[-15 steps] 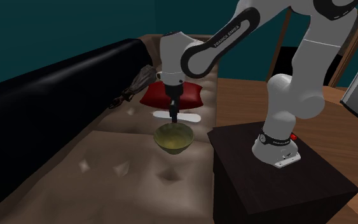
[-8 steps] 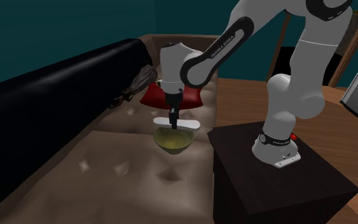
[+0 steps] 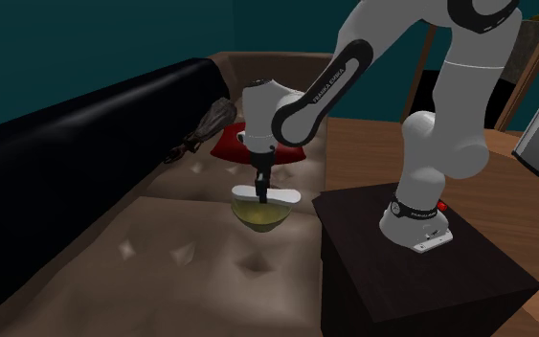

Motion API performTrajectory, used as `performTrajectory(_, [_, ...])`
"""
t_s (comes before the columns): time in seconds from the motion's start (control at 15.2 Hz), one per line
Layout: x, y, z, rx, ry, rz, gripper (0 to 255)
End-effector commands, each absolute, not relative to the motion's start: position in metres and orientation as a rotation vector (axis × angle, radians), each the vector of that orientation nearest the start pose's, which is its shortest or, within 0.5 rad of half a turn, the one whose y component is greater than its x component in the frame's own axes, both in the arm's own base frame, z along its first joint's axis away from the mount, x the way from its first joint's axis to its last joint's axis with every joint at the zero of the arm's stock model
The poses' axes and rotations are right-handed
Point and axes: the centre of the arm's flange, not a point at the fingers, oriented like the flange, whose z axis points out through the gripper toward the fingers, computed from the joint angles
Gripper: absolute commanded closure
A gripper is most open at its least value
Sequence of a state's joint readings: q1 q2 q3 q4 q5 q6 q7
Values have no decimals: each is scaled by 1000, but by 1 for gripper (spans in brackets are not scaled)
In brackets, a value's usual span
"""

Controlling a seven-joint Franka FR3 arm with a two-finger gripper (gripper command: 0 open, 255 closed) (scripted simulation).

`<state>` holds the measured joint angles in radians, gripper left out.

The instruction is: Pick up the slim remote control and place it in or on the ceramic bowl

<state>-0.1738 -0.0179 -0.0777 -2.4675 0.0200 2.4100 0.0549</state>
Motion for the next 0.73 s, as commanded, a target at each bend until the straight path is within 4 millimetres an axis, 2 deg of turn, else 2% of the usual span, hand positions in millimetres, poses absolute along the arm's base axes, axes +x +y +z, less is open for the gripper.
performTrajectory(0.0, [455, -116, 296, -3083, 500, 58, 255])
performTrajectory(0.26, [455, -116, 296, -3083, 500, 58, 255])
performTrajectory(0.33, [455, -116, 296, -3083, 500, 58, 0])
performTrajectory(0.66, [455, -116, 296, -3083, 500, 58, 0])
